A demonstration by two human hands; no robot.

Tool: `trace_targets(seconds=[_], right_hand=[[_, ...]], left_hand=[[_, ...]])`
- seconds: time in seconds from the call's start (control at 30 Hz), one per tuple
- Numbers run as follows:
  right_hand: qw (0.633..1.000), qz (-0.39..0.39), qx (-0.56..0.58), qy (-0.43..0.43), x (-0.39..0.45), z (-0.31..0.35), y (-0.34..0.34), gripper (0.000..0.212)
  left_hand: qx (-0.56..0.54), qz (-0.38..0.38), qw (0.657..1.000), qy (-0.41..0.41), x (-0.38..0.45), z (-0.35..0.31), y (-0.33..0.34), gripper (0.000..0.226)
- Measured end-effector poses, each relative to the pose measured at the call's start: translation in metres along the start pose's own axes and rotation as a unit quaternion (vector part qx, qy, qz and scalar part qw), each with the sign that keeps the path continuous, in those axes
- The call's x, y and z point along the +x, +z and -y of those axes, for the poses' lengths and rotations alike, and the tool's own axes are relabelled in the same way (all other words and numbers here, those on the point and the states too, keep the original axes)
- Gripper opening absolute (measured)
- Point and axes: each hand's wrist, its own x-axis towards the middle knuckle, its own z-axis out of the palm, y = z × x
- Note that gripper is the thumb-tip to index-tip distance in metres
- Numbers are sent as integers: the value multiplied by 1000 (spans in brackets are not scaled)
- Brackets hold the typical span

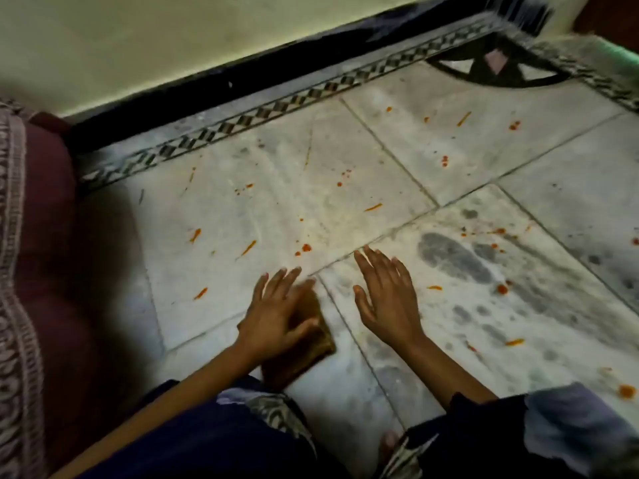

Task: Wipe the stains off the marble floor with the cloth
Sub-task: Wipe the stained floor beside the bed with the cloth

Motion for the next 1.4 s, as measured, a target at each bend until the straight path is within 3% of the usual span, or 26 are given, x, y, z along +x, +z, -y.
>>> trace_targets(seconds=[0.13,0.33,0.47,0.6,0.8,0.9,1.03,1.13,1.23,1.33,1.4], right_hand=[[999,34,-6,-5,-1,-2,11,52],[998,61,22,10,8,0,23,53],[997,72,40,-2,8,11,32,54],[995,93,29,12,16,21,37,57],[994,101,47,-22,38,31,45,64],[993,102,34,-45,48,26,58,62],[993,117,10,-10,55,21,78,67],[991,131,-7,11,55,16,93,71],[989,138,-34,32,54,15,100,71],[988,142,-51,35,54,15,101,72],[988,139,-55,36,54,15,101,72]], left_hand=[[19,132,991,-23,-22,-9,28,87],[88,95,992,-11,-20,-4,38,75],[53,95,994,-23,-14,-7,34,62],[7,111,992,-53,-15,-1,16,64],[-21,24,976,-214,-36,38,-27,68],[-72,-55,944,-318,-35,78,-30,68],[-99,-134,905,-392,-15,122,-24,57],[-86,-128,881,-446,3,134,-7,73],[-8,-64,908,-413,-1,129,7,76],[29,-53,942,-330,-30,133,12,67],[39,-59,946,-317,-42,148,12,66]])
